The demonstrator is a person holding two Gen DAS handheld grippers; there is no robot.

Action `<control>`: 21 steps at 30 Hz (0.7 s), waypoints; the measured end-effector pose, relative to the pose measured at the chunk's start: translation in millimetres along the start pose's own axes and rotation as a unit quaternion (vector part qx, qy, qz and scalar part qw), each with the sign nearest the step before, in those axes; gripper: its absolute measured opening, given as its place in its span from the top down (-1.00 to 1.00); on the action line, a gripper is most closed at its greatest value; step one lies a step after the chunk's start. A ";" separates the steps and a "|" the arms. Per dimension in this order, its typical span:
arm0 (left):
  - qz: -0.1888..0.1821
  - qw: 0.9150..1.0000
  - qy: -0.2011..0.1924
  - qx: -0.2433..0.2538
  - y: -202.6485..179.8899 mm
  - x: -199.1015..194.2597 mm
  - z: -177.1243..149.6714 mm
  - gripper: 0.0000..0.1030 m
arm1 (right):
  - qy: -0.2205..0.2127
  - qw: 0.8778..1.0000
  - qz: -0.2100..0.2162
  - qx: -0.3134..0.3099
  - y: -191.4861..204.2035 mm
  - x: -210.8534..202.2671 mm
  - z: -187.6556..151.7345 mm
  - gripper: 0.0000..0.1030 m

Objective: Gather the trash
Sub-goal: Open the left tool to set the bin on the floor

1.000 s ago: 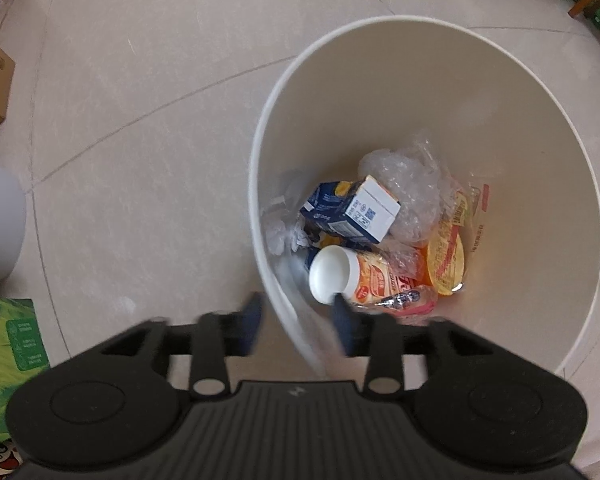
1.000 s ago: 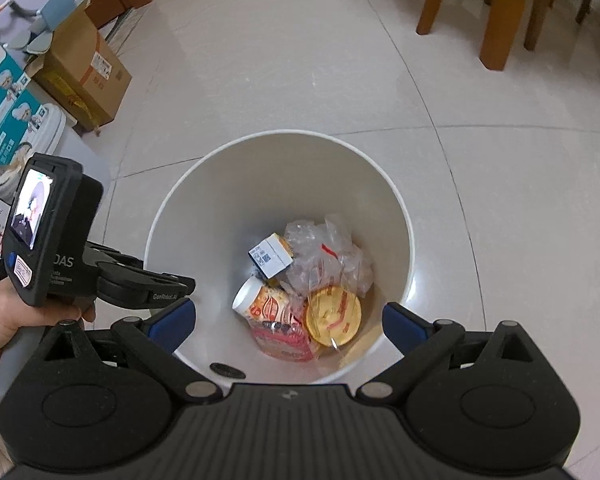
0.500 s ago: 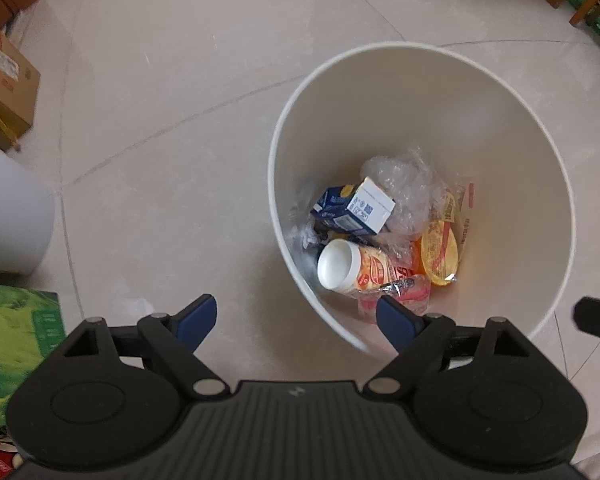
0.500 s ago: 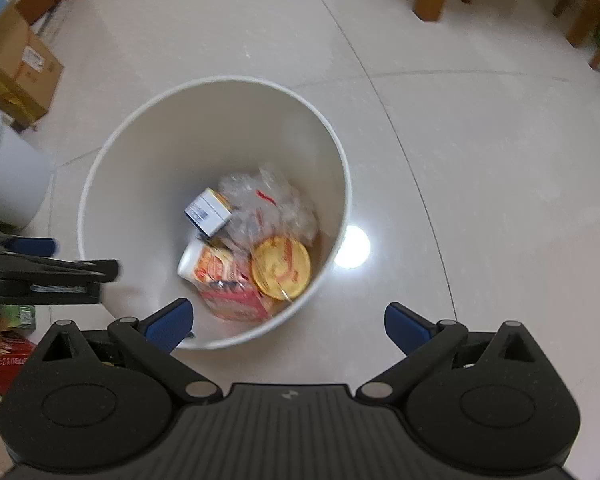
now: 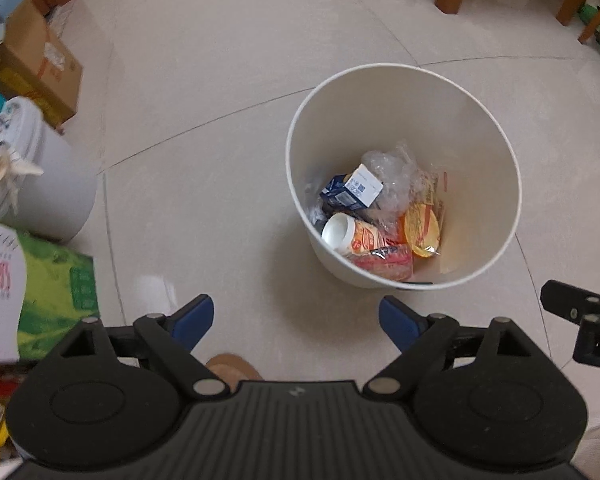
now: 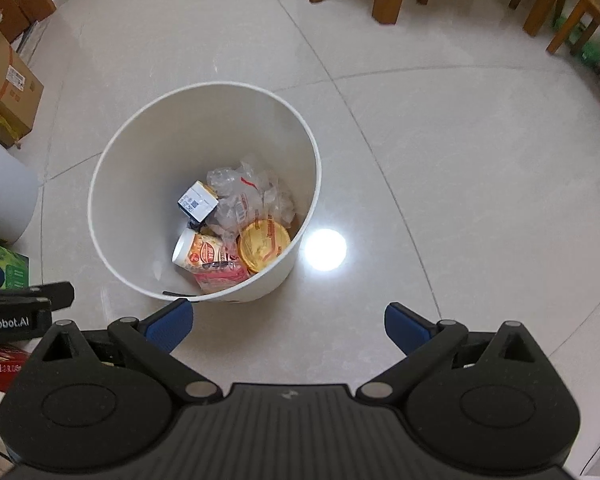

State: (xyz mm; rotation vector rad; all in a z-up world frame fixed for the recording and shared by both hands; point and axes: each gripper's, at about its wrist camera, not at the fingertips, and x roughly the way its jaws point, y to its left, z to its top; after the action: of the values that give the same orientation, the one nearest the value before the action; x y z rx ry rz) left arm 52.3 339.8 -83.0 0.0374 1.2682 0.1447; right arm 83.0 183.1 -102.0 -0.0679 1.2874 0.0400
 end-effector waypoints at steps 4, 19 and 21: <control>0.007 1.000 0.001 -0.011 -1.3 -17.3 -7.6 -0.77 | -0.010 1.000 0.004 0.012 0.8 -18.1 -6.5 -1.00; 0.013 1.000 -0.023 -0.003 -10.0 -66.3 -18.2 -0.82 | -0.033 0.999 0.005 0.008 9.1 -61.8 -16.6 -1.00; 0.012 1.000 -0.026 -0.004 -10.1 -70.2 -19.4 -0.82 | -0.035 0.999 0.001 0.009 8.7 -63.8 -18.1 -1.00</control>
State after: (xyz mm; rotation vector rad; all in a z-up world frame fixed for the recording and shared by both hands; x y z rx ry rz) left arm 14.3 319.7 -23.3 0.0495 1.2150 0.1682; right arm 47.3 190.9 -46.0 -0.0486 1.2169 0.0319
